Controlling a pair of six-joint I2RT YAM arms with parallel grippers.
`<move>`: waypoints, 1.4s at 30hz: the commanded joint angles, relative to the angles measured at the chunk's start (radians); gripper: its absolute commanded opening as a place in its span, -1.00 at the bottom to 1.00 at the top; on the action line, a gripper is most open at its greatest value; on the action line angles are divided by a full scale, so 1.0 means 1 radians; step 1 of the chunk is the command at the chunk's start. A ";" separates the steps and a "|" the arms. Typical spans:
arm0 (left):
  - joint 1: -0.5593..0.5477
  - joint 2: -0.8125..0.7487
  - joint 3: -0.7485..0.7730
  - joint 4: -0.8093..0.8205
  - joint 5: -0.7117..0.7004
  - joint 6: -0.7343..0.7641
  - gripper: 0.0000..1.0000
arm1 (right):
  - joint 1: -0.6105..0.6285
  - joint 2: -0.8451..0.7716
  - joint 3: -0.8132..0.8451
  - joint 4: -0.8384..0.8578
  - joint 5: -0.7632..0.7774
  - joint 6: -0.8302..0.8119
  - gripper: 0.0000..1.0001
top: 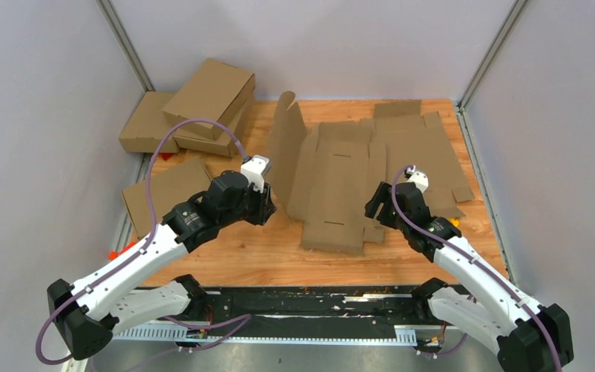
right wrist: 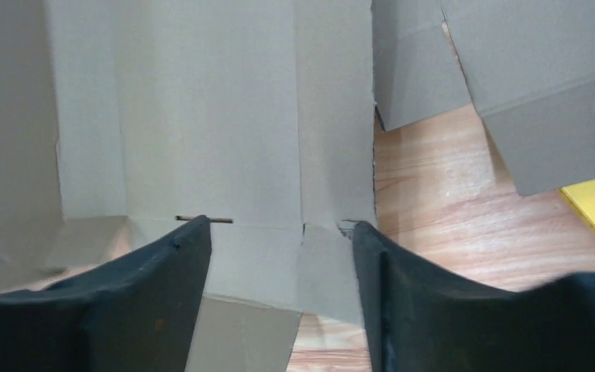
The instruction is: Fold the paper box
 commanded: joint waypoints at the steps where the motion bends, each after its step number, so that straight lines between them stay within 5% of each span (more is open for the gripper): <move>1: -0.002 -0.042 0.018 0.019 -0.054 0.019 -0.43 | 0.004 -0.007 0.032 -0.016 -0.018 -0.099 0.61; 6: -0.003 -0.088 -0.049 0.067 -0.057 0.022 -0.81 | 0.001 -0.030 0.021 -0.135 -0.004 -0.072 0.91; 9: -0.003 -0.089 -0.069 0.079 -0.076 0.016 -0.79 | -0.002 -0.065 0.005 -0.178 -0.009 0.007 0.91; 14: 0.001 -0.093 -0.060 0.022 -0.222 -0.029 0.20 | -0.006 -0.132 -0.041 -0.156 -0.031 0.066 0.88; 16: 0.028 -0.086 -0.057 0.002 -0.294 -0.036 0.43 | -0.009 -0.139 -0.058 -0.130 -0.024 0.065 0.87; 26: 0.272 0.105 0.061 0.010 -0.418 0.061 0.73 | -0.136 -0.003 -0.042 0.114 -0.295 -0.142 0.86; 36: 0.562 0.356 0.128 0.095 -0.075 0.094 0.58 | -0.202 0.122 -0.029 0.181 -0.397 -0.210 0.88; 42: 0.631 0.494 0.151 0.157 0.194 0.041 0.53 | -0.228 0.149 -0.002 0.171 -0.462 -0.231 0.87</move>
